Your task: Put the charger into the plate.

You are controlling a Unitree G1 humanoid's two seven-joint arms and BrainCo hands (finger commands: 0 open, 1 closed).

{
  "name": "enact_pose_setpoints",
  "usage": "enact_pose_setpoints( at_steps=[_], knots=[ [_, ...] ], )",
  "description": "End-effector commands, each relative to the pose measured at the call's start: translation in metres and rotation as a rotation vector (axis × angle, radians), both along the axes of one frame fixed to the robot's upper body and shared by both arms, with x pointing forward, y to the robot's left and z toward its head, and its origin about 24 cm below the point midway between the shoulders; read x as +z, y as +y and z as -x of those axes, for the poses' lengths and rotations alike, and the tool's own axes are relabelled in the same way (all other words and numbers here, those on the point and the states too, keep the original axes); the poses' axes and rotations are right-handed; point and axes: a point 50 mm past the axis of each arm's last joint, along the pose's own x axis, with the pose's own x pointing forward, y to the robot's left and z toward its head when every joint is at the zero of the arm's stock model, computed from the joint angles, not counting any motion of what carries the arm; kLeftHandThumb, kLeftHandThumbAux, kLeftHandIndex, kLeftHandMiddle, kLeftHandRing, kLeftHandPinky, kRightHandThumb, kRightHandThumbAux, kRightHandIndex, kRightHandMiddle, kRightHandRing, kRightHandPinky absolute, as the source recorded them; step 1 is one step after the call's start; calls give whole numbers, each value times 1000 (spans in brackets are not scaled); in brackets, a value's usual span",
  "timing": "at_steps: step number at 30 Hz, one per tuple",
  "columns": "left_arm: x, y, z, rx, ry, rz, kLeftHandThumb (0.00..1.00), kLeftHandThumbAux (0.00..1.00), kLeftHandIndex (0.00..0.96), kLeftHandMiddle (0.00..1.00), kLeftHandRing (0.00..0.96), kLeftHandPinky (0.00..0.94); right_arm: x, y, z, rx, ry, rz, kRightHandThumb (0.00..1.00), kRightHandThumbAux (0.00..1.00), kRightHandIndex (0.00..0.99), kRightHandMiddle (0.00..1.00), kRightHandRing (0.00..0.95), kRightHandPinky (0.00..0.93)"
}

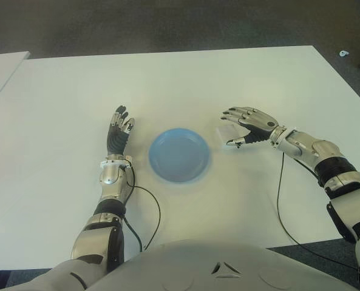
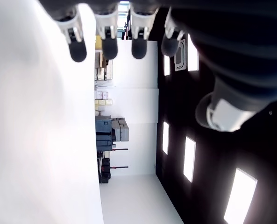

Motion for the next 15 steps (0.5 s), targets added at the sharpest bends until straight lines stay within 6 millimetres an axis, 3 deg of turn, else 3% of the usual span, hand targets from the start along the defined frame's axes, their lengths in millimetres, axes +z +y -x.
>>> enact_pose_setpoints(
  at_steps=[1,15],
  knots=[
    [-54,-3,55,33,294,67,0,521,0,74,80,112,2,-1,-1,52,25,95,309,125,0,0,0,0],
    [-54,-2,56,32,292,68,0,520,0,76,81,110,1,-2,0,100,33,151,297,141,0,0,0,0]
  ],
)
